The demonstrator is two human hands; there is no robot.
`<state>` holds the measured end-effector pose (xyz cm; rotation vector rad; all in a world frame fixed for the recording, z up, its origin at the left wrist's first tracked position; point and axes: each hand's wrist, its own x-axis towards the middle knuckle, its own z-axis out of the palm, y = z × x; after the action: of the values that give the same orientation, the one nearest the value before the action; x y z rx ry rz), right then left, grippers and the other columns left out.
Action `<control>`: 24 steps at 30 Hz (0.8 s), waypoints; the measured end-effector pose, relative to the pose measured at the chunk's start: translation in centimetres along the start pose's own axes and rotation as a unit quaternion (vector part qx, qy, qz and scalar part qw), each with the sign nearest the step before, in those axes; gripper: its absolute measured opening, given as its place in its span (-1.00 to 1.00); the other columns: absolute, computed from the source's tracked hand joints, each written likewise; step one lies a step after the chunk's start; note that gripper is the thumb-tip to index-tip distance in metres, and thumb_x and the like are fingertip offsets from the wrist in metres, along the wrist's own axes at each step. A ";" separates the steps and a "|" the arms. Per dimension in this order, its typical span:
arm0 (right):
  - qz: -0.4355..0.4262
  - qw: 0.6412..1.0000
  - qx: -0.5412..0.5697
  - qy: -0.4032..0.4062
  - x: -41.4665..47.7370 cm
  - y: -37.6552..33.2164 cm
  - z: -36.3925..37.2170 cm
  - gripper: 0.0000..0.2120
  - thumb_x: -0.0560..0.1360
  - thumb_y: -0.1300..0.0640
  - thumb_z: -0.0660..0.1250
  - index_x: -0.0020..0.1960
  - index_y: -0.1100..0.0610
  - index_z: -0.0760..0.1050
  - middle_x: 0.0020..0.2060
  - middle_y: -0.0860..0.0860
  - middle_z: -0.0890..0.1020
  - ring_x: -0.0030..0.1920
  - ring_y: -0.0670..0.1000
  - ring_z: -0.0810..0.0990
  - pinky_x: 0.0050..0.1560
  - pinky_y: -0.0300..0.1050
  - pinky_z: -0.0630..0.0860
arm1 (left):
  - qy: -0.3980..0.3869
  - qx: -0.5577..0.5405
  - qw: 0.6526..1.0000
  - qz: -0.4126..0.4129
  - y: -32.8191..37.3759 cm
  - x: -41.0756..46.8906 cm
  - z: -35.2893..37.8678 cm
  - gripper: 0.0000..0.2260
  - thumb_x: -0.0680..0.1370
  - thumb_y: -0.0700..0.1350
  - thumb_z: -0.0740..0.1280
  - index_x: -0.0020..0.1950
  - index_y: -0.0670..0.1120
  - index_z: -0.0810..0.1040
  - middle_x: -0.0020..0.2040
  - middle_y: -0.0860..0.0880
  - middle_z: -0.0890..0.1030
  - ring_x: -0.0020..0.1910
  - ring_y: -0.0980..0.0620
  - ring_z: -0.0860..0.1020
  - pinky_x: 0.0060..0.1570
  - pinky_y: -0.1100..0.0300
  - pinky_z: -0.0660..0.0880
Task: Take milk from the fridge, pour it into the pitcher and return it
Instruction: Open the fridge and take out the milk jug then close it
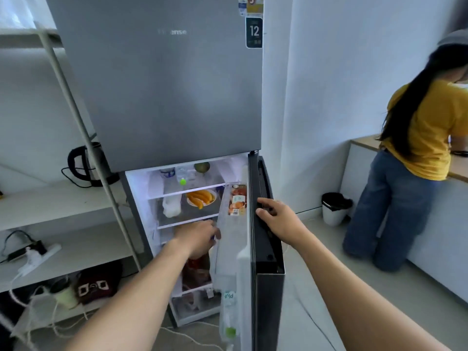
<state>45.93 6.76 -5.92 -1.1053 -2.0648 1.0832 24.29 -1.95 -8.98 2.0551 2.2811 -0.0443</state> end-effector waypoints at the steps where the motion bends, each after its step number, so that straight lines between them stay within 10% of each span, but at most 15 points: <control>1: 0.013 1.000 0.002 -0.006 -0.5 0.4 -1.3 -0.61 0.57 0.03 0.28 0.39 0.02 0.43 0.20 0.03 0.54 0.17 0.02 0.54 0.14 -0.20 0.45 | -0.008 -0.001 1.000 0.010 0.9 0.3 0.3 -0.75 0.61 -0.08 0.28 0.27 0.07 0.58 0.30 0.03 0.51 0.30 -0.04 0.49 0.24 0.01 0.47; 6: 0.044 0.992 -0.111 0.031 -2.1 1.9 -6.6 -0.64 0.57 0.10 0.27 0.35 0.08 0.49 0.24 0.08 0.60 0.26 0.09 0.53 0.32 -0.12 0.39 | -0.012 0.023 0.997 0.067 6.6 1.1 1.4 -0.78 0.60 -0.13 0.30 0.19 0.07 0.61 0.29 0.02 0.48 0.31 -0.05 0.44 0.23 -0.01 0.44; 11: 0.033 0.948 -0.308 0.066 -5.0 3.0 -9.0 -0.67 0.56 0.09 0.14 0.30 0.11 0.41 0.26 0.08 0.53 0.18 0.19 0.51 0.10 0.04 0.49 | -0.017 0.014 0.995 0.095 12.1 1.7 1.7 -0.76 0.58 0.02 0.35 0.24 0.07 0.59 0.28 0.01 0.50 0.29 -0.06 0.45 0.23 -0.04 0.45; 16: 0.028 0.867 -0.488 0.092 -7.5 5.9 -10.5 -0.35 0.62 -0.14 0.02 0.57 0.16 -0.08 0.57 0.04 0.03 0.54 0.09 0.04 0.49 0.04 0.07 | -0.021 0.030 0.993 0.114 17.7 3.2 1.8 -0.68 0.58 0.11 0.32 0.25 -0.01 0.58 0.21 -0.05 0.56 0.20 -0.11 0.52 0.11 0.01 0.49; 24: 0.037 0.860 -0.496 0.114 -7.4 8.4 -12.6 -0.31 0.61 -0.19 -0.02 0.57 0.16 -0.15 0.57 0.05 -0.05 0.56 0.05 -0.12 0.52 0.05 -0.18 | 0.015 0.067 0.990 0.124 21.2 5.7 2.6 -0.70 0.59 0.12 0.31 0.19 -0.04 0.59 0.13 -0.06 0.60 0.14 -0.13 0.57 -0.01 0.05 0.45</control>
<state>62.70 8.14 -7.12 -1.6647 -2.3991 -0.2084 44.87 5.71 -11.40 2.4078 2.0713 -0.1582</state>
